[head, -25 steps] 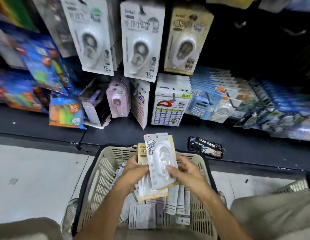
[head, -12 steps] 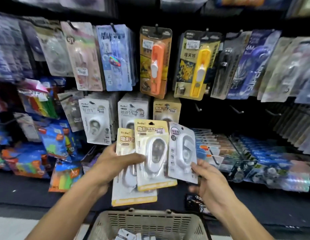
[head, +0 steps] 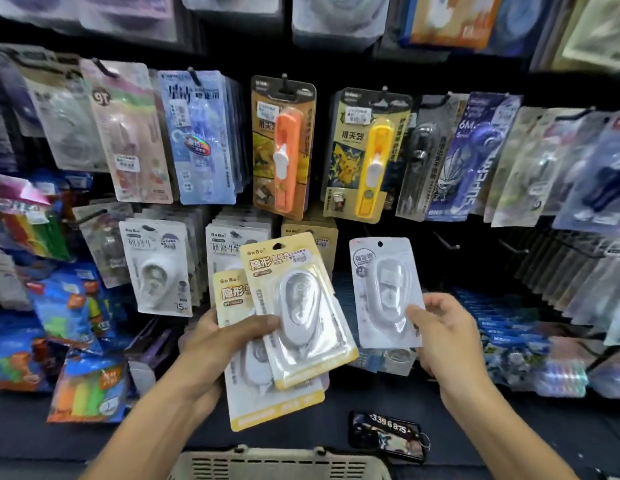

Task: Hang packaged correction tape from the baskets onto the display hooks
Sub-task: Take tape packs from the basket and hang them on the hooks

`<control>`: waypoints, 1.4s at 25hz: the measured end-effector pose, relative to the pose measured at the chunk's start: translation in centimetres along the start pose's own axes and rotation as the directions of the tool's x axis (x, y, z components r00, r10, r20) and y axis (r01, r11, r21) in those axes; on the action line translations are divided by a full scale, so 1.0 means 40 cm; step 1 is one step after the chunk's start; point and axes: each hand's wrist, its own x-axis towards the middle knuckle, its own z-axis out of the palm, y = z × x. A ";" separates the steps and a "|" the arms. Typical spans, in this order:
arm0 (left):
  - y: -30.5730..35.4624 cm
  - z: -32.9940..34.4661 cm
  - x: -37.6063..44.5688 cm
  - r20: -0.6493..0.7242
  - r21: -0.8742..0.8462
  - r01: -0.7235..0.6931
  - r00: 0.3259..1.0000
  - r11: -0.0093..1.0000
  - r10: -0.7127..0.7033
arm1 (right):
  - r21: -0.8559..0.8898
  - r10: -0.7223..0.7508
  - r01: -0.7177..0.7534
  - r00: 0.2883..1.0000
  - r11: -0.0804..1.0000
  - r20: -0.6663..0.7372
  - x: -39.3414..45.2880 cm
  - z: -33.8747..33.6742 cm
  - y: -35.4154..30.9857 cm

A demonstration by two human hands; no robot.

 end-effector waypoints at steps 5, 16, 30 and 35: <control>-0.008 0.010 0.006 0.026 -0.037 -0.033 0.999 0.999 0.034 | 0.014 -0.014 0.014 1.000 1.000 0.008 -0.003 0.006 0.012; -0.027 0.019 0.009 0.018 0.061 0.006 1.000 0.998 -0.007 | -0.001 0.059 -0.064 0.911 0.998 0.409 -0.045 0.086 0.023; 0.046 -0.048 -0.013 -0.210 -0.012 -0.144 0.968 0.990 0.138 | 0.094 0.044 -0.054 0.993 0.994 0.109 -0.035 0.234 -0.042; 0.047 -0.048 -0.013 -0.193 -0.046 -0.152 0.971 0.987 0.141 | 0.164 0.113 -0.116 0.993 0.980 0.029 -0.043 0.219 -0.042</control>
